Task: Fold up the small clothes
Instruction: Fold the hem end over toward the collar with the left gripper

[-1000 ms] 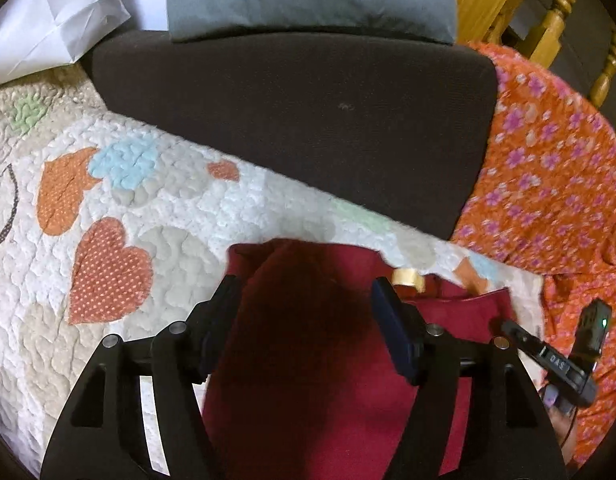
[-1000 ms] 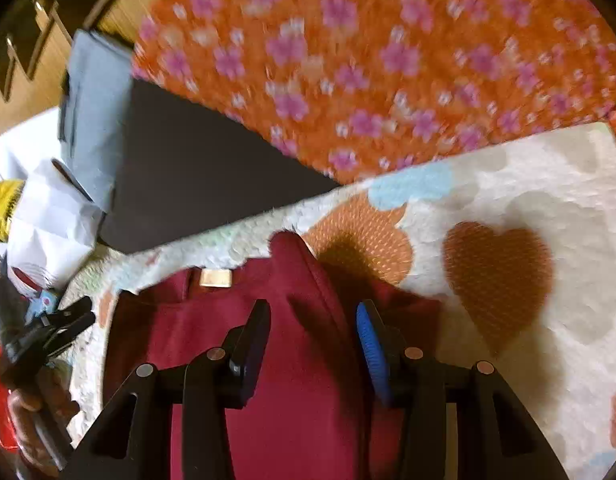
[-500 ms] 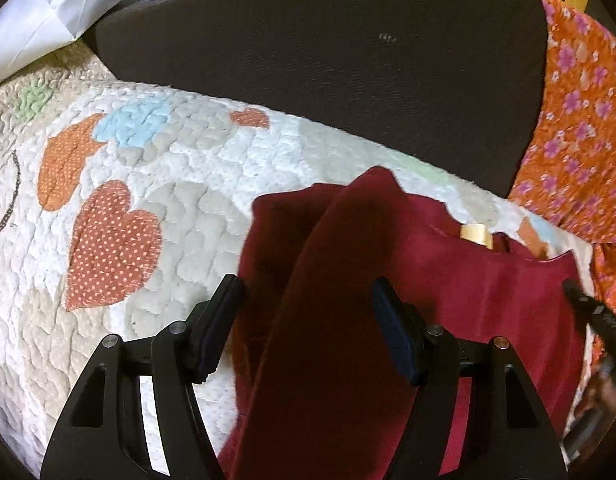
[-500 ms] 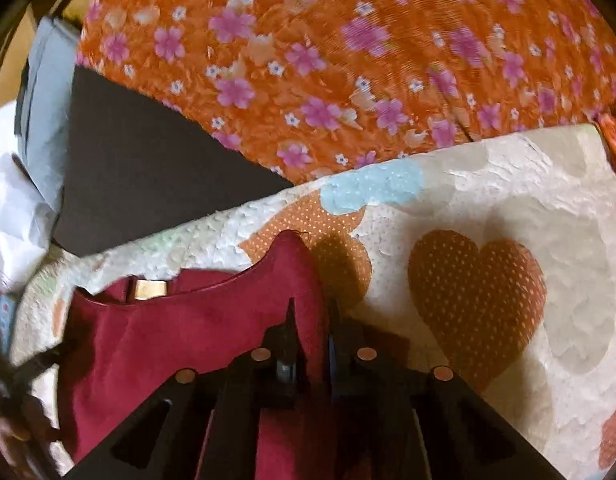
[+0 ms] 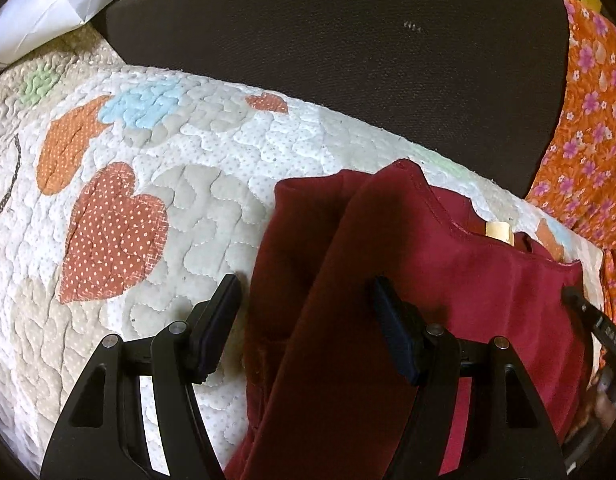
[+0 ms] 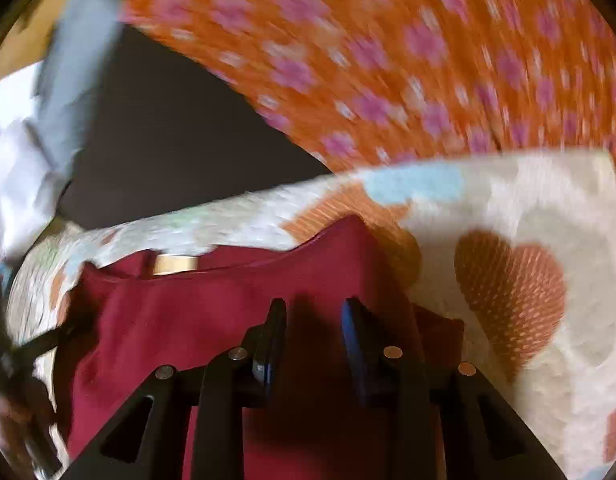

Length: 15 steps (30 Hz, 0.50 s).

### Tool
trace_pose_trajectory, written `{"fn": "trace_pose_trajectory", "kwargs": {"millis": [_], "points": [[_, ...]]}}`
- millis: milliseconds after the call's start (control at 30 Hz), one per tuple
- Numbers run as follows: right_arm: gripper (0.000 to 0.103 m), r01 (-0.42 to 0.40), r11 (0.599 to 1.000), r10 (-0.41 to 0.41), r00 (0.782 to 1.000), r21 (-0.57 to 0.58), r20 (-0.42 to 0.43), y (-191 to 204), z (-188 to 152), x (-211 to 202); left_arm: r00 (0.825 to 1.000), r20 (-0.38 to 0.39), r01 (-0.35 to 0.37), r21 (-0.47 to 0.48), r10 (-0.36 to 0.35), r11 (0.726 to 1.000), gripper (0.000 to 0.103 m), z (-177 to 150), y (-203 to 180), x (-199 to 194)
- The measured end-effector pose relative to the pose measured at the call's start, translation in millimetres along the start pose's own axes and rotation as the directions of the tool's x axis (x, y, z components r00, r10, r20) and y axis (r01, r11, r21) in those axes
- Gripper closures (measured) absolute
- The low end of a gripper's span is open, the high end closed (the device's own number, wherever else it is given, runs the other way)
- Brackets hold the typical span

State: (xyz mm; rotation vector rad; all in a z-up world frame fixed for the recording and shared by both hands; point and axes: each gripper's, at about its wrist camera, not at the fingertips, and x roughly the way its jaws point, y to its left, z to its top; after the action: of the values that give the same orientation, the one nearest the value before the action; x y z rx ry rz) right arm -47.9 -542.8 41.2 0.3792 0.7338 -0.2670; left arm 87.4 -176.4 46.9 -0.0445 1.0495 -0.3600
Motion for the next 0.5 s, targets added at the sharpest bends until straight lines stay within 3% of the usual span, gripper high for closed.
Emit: {"fn": "trace_pose_trajectory", "kwargs": {"millis": [133,233,500], "points": [[0.075,0.026,0.998,-0.026,1.0,-0.056,0.0,7.3,5.1,0.4,1.0,0.004,-0.006,0.002,0.006,1.0,0.035,-0.9,0.2,2.7],[0.075,0.0,0.998,0.0,1.0,-0.069,-0.001,14.3,1.3,-18.1,1.0,0.003,-0.007,-0.001,0.007,1.0,0.035,1.3,-0.9,2.1],[0.075,-0.024,0.984,0.024,1.0,-0.179,-0.006,35.7,-55.2,-68.8,1.0,0.007,-0.017,0.002,0.017,1.0,0.035,1.6,-1.7,-1.5]]}}
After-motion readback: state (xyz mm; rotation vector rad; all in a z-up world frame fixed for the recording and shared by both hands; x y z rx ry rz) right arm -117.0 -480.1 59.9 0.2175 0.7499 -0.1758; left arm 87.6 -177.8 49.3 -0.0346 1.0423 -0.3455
